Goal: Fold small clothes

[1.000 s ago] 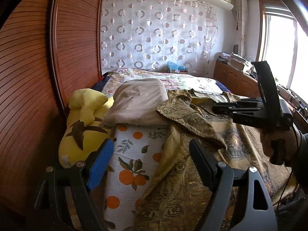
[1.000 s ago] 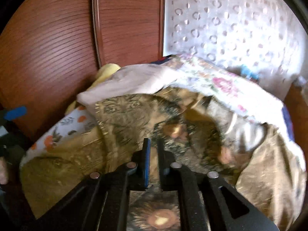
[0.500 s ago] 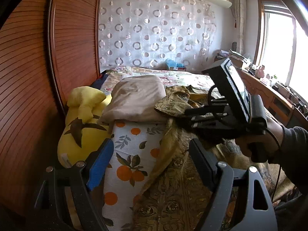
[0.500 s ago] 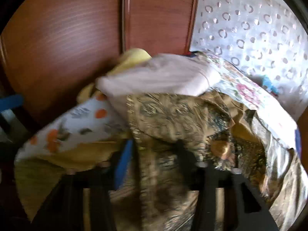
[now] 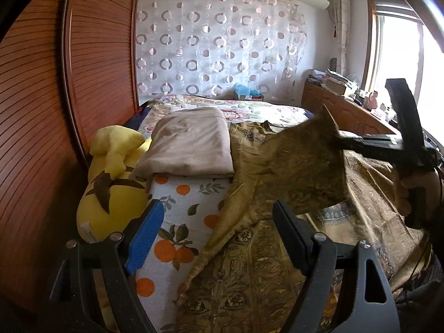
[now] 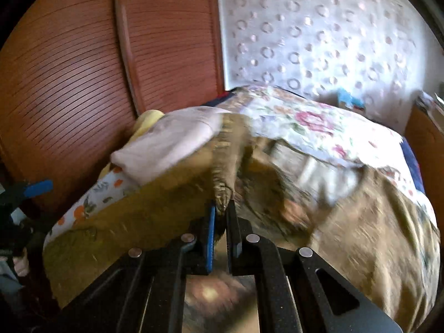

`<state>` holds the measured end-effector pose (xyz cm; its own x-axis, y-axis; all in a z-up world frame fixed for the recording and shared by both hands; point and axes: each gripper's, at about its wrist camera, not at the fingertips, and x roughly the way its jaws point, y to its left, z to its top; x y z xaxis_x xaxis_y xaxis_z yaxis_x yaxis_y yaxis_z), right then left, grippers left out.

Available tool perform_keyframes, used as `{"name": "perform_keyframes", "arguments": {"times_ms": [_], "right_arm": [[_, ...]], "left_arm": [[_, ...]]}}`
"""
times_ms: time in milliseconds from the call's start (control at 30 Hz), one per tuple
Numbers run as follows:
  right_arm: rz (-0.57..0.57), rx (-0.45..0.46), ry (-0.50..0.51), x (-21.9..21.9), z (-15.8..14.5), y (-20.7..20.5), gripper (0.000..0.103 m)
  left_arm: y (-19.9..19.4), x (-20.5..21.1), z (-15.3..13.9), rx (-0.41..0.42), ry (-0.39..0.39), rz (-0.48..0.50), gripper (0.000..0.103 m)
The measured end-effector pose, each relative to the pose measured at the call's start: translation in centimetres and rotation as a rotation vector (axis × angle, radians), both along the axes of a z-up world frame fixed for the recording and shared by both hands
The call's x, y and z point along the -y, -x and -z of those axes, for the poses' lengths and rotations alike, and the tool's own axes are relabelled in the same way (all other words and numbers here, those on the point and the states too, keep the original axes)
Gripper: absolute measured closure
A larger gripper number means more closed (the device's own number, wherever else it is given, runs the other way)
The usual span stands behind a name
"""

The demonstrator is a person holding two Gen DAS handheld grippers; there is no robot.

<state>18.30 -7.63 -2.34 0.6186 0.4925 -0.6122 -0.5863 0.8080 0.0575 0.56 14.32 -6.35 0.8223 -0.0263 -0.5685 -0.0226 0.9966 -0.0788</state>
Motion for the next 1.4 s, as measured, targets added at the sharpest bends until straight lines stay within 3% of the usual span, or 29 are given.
{"name": "perform_keyframes", "arguments": {"times_ms": [67, 100, 233, 700, 933, 1200, 1400], "right_arm": [[0.025, -0.003, 0.035, 0.8, 0.4, 0.3, 0.072], [0.044, 0.0, 0.056, 1.4, 0.8, 0.4, 0.065], [0.059, 0.003, 0.087, 2.5, 1.2, 1.2, 0.051], [0.17, -0.016, 0.149, 8.7, 3.6, 1.7, 0.05], [0.229, -0.035, 0.149, 11.9, 3.0, 2.9, 0.05], [0.349, -0.011, 0.098, 18.4, 2.3, 6.0, 0.05], [0.485, -0.054, 0.09, 24.4, 3.0, 6.0, 0.05]], "left_arm": [[-0.5, 0.4, 0.0, -0.002, -0.001, 0.008, 0.022], [-0.7, 0.6, 0.0, -0.004, -0.003, 0.012, 0.022], [-2.1, 1.5, 0.1, -0.017, -0.02, 0.035, 0.022], [-6.7, 4.6, 0.5, -0.07, -0.072, 0.101, 0.022], [-7.8, 6.0, 0.7, -0.089, -0.08, 0.131, 0.022], [-7.4, 8.3, 1.3, -0.115, -0.063, 0.185, 0.022], [-6.5, 10.5, 1.2, -0.11, -0.048, 0.228, 0.022]]}}
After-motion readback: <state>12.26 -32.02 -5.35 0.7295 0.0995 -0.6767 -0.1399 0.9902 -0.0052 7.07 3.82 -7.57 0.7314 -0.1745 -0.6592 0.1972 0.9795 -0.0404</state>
